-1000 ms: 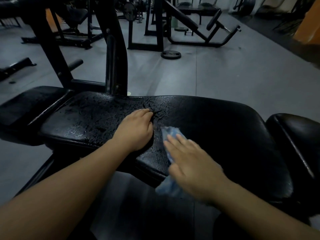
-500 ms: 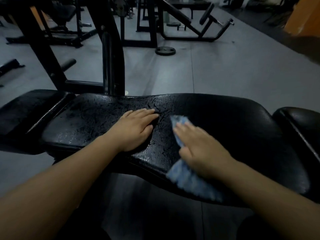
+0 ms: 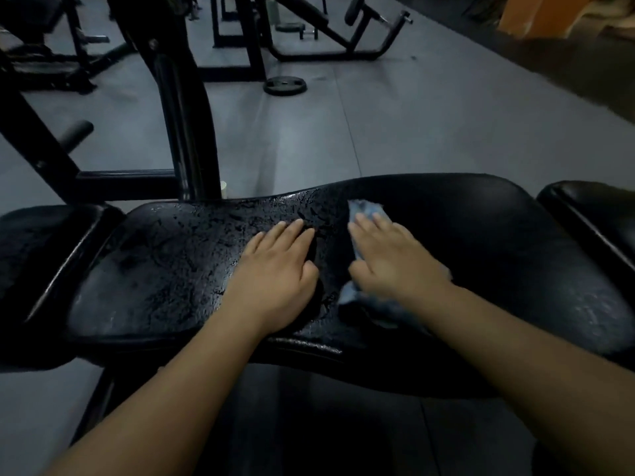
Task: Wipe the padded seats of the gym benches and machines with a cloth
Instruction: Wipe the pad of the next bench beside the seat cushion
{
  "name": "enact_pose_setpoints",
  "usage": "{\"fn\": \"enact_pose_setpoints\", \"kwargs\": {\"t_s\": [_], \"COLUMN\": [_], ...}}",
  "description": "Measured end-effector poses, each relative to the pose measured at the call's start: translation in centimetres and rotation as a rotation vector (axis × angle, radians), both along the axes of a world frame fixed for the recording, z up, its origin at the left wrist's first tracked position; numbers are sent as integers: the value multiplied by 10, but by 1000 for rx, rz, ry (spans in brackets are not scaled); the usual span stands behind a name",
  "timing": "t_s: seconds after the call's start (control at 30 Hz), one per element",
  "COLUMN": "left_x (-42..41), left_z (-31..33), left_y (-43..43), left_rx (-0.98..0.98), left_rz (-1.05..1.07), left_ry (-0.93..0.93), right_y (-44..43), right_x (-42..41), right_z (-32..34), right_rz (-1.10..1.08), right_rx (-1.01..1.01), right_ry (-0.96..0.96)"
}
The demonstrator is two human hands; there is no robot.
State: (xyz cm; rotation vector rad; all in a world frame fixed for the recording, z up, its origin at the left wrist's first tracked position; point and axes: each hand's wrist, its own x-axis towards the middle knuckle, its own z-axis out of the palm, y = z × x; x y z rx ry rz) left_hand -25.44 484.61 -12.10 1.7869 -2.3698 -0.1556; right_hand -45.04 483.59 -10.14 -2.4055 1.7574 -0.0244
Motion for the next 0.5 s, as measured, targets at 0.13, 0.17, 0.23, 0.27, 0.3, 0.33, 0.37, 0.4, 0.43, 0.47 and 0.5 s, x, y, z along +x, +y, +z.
{"fn": "enact_pose_setpoints", "kwargs": {"t_s": [0.13,0.17,0.23,0.27,0.3,0.33,0.37,0.4,0.43,0.47,0.5], "left_x": [5,6,7,8,8,8,7,8,8,8,8], "left_z": [0,0,-2,-3,-3,-3,-4,-5,-5,-6,-6], "left_y": [2,3,4,4,4,4,3,3,4,4,5], "left_rx": [-21,-16,-10,-15,-22,-28,-31,-35,-40,-46,-50], "left_rz": [-21,-26,-34,-36,-36,-36,-37,-41,-44,-48,-51], "left_ry": [-11,-15,-26,-33,-42,-45,-41,-33,-24,-18,-14], "right_y": [44,56,59,49,36,20,6,-3,-7,-4,5], "right_x": [22,15,-2,-7,-8,-5,3,13,22,29,32], "right_z": [-4,-2,2,3,3,3,2,0,-2,-4,-5], "right_rz": [211,248,255,227,183,134,88,57,49,75,127], "right_rx": [-13,26,79,80,64,42,22,4,-15,-33,-36], "right_ry": [-35,-45,-59,-71,-77,-75,-74,-69,-59,-55,-59]}}
